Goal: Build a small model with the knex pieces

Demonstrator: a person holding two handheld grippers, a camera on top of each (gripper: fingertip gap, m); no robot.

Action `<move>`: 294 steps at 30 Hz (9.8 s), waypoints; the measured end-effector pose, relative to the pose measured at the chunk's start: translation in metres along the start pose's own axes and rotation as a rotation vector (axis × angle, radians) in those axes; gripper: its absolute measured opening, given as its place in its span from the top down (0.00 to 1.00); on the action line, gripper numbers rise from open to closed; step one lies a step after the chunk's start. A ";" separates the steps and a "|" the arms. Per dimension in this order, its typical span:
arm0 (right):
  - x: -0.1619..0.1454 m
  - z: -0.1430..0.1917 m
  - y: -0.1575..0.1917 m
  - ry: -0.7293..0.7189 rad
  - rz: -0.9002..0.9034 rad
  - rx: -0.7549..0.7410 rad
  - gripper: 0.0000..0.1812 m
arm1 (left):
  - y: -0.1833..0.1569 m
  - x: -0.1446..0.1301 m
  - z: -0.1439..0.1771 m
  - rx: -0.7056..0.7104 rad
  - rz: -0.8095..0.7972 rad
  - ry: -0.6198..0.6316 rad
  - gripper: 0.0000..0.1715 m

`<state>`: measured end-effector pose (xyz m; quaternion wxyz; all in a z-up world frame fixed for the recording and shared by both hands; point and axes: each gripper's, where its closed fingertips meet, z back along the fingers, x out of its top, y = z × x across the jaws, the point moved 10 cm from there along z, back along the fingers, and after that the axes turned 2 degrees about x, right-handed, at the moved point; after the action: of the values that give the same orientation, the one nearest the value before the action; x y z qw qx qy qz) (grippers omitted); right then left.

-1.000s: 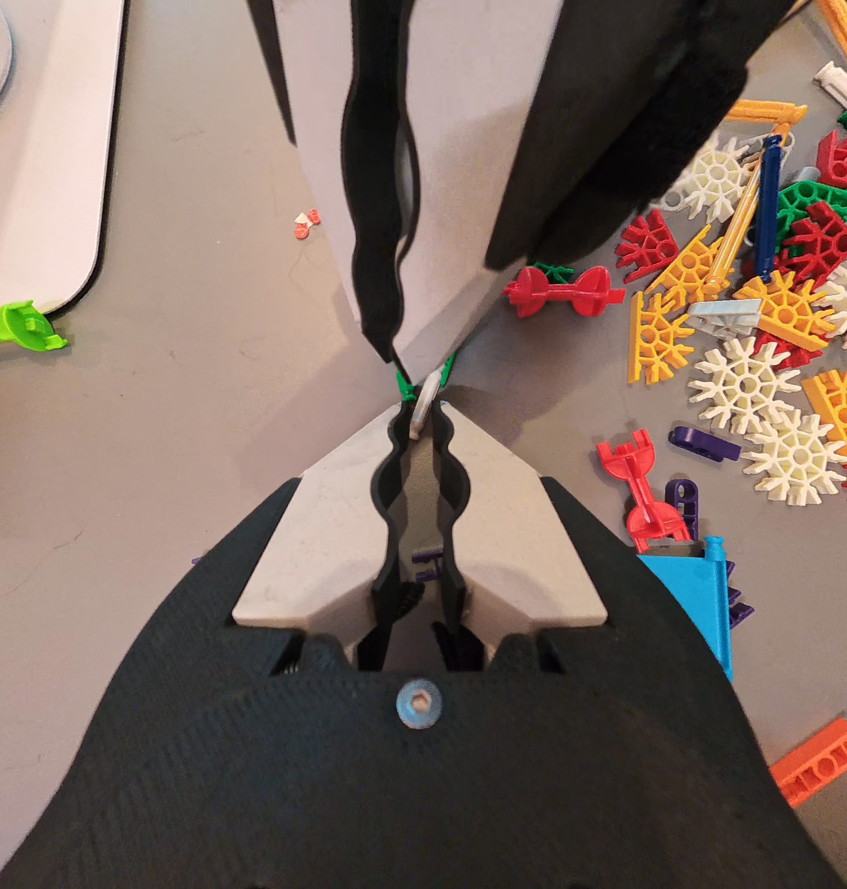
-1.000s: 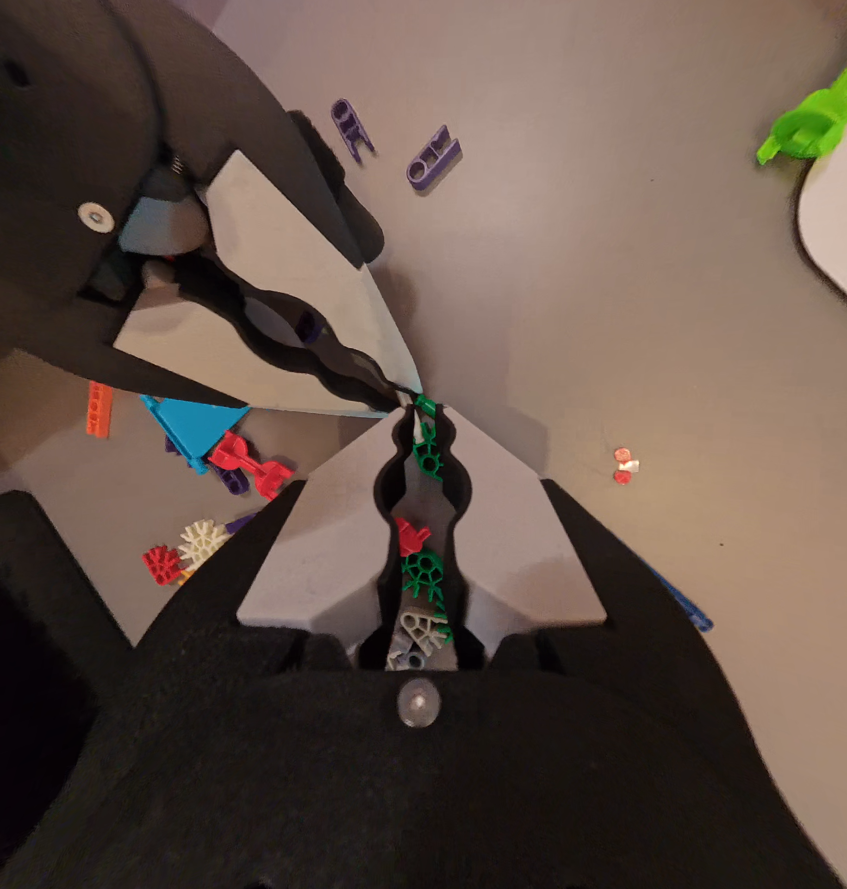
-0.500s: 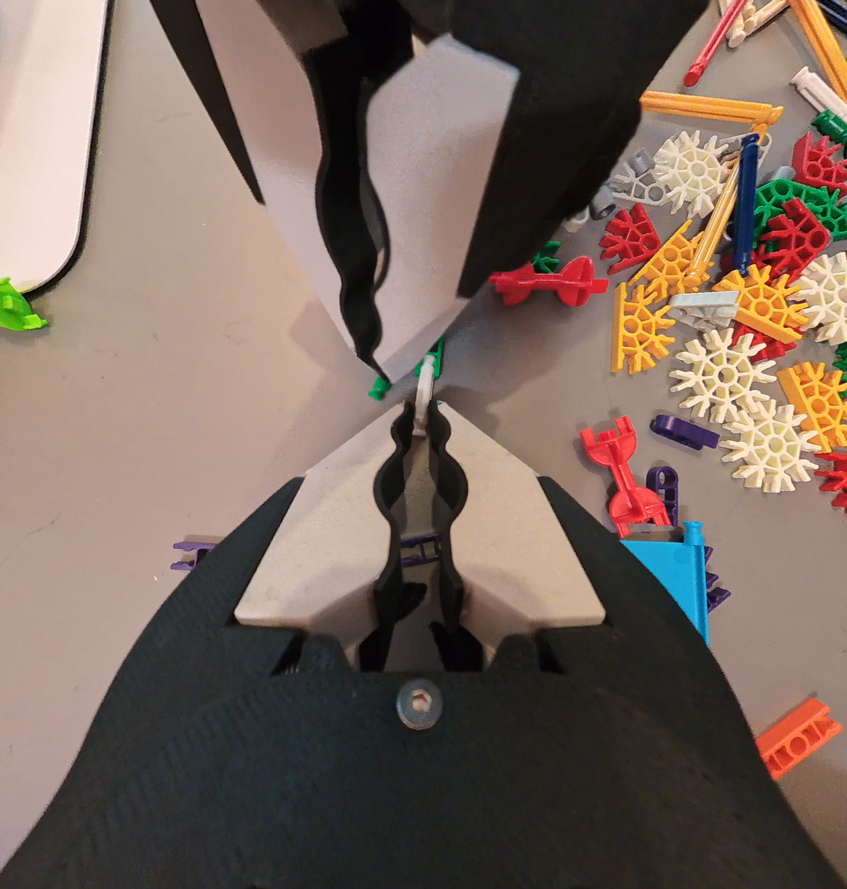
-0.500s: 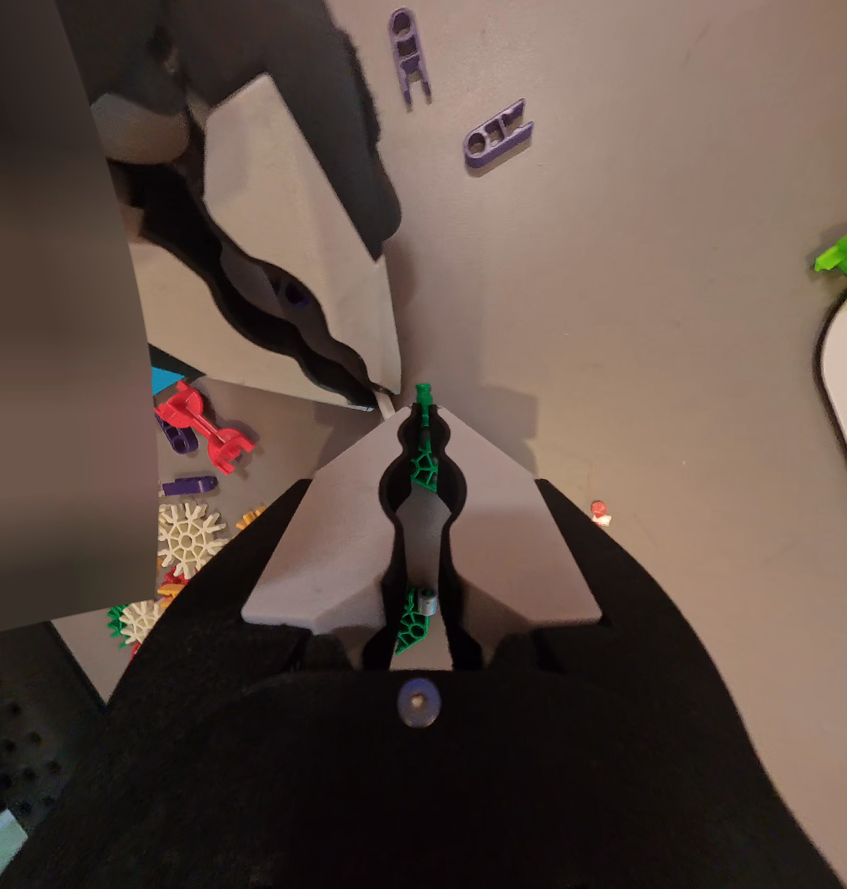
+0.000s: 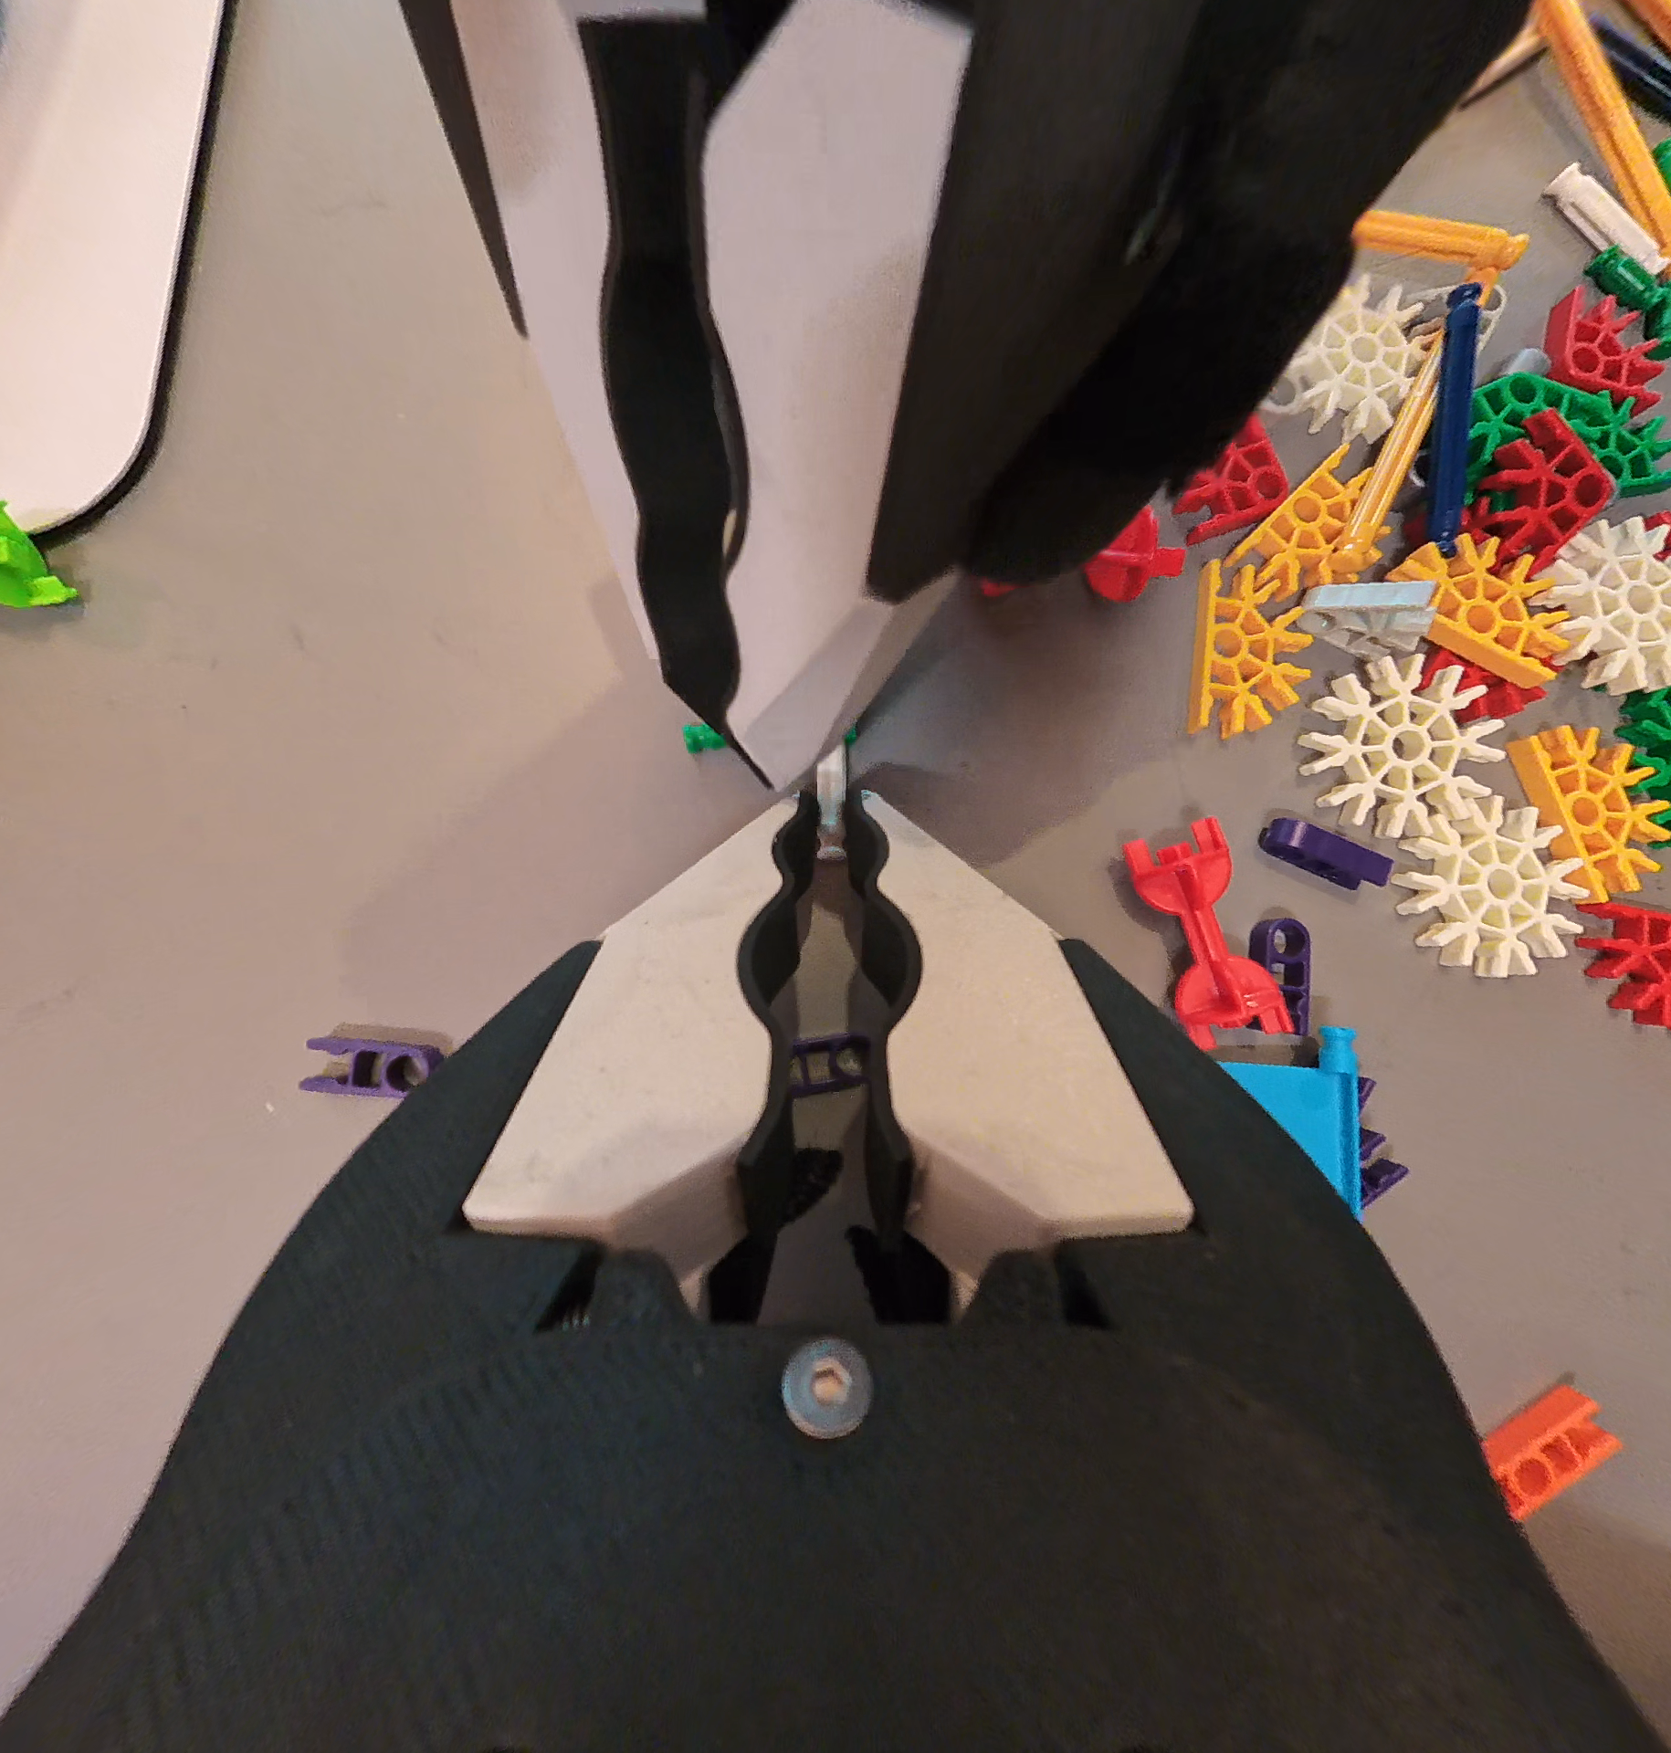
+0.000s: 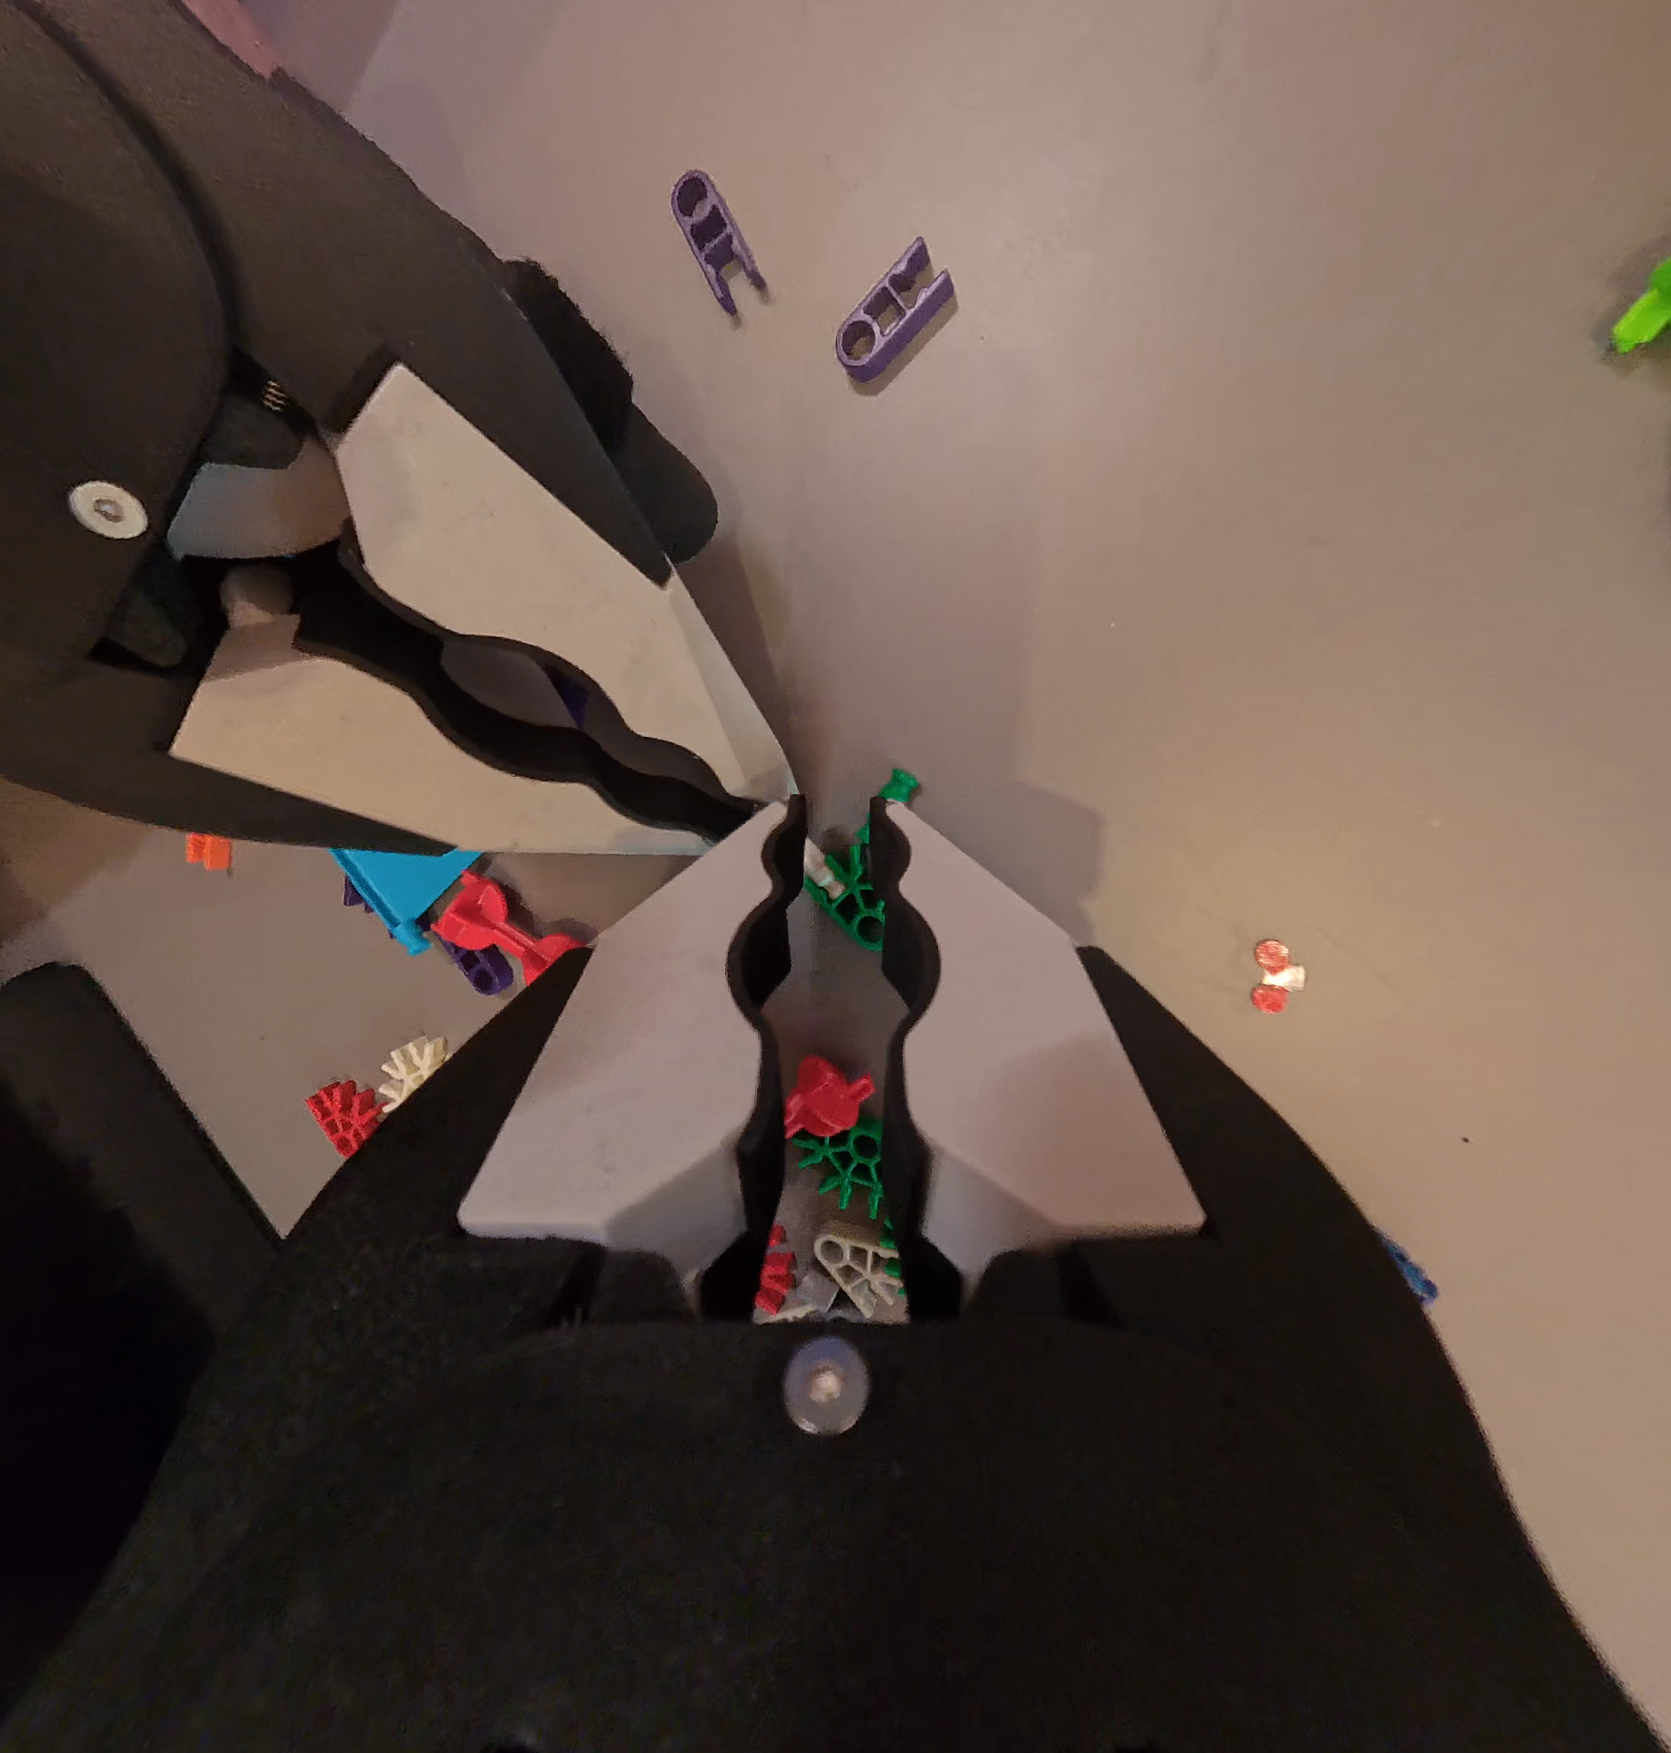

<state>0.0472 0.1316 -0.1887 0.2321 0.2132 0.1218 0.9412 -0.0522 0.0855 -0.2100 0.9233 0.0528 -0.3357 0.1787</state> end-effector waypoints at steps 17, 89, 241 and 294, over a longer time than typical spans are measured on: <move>0.003 0.007 0.013 -0.025 0.167 -0.036 0.94 | 0.002 -0.022 0.043 0.051 0.142 -0.071 0.93; -0.006 0.001 -0.009 0.078 0.075 0.083 0.98 | 0.014 0.004 -0.007 -0.006 -0.077 -0.046 1.00; -0.167 0.103 0.002 -0.059 0.295 0.006 0.88 | -0.005 0.011 0.002 0.149 0.232 0.081 0.75; -0.201 0.083 0.019 0.023 0.810 0.228 0.98 | -0.015 0.025 0.007 0.315 0.184 0.033 0.78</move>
<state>0.2391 0.0273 -0.1786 -0.1833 0.2576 0.1341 0.9392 -0.0328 0.0770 -0.1882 0.8887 0.1630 -0.2919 0.3137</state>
